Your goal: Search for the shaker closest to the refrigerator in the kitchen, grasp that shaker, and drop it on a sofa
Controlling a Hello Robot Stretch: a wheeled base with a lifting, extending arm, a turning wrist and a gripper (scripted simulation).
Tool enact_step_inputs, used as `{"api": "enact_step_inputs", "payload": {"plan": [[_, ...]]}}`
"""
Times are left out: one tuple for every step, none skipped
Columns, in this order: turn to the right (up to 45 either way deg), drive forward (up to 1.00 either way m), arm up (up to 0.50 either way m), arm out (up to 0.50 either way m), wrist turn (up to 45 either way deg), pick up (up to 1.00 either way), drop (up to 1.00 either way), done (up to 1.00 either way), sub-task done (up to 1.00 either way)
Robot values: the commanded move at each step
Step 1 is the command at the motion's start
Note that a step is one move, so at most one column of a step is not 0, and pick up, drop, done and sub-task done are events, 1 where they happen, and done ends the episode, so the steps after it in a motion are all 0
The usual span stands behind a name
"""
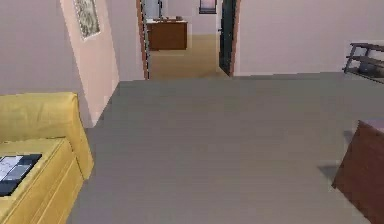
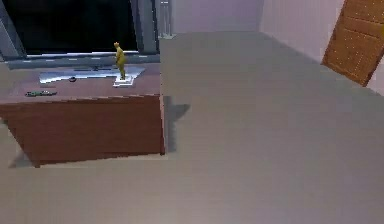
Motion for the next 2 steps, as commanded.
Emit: {"api": "enact_step_inputs", "payload": {"plan": [[0.0,1.0,0.0,0.0,0.0,0.0,0.0,0.0,0.0],[0.0,1.0,0.0,0.0,0.0,0.0,0.0,0.0,0.0]]}}
